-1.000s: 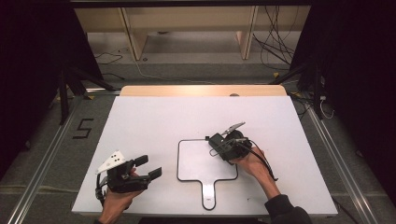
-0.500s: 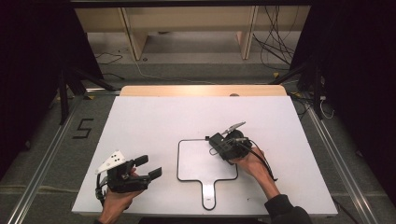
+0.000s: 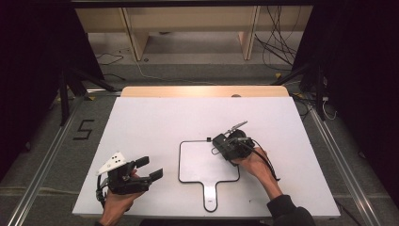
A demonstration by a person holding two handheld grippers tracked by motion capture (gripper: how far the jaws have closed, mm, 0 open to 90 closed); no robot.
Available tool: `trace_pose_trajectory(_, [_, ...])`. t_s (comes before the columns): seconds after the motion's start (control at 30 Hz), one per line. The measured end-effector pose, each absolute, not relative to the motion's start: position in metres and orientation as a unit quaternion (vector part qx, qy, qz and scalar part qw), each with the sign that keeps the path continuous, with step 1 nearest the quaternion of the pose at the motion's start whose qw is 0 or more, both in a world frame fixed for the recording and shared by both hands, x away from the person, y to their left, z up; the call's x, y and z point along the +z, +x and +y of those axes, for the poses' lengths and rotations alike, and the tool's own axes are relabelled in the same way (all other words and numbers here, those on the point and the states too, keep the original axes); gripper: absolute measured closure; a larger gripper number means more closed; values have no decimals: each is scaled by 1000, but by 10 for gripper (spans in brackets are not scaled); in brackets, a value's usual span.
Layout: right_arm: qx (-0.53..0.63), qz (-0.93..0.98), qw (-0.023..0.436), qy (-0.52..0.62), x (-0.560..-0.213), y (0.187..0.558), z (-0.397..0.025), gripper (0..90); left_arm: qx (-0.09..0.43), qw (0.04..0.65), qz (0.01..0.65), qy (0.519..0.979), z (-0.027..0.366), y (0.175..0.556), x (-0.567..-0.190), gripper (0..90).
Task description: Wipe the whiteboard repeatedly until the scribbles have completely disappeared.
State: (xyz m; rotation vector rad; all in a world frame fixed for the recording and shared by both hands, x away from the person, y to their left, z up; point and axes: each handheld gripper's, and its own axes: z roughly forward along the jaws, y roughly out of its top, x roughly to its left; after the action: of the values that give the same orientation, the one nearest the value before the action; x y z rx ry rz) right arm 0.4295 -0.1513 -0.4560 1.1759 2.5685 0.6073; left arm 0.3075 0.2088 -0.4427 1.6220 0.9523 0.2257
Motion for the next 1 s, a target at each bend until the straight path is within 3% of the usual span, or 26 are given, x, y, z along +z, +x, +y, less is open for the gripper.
trace_pose_trajectory(0.17, [206, 897, 110, 375, -455, 414, -147, 414, 98, 582, 406, 698, 208, 307, -442, 166])
trace_pose_trajectory(0.6, [220, 865, 154, 423, -459, 448, -159, 414, 98, 583, 405, 698, 208, 307, -442, 166])
trace_pose_trajectory(1.0, [217, 898, 112, 367, -457, 401, -155, 413, 99, 582, 404, 699, 207, 307, -442, 166])
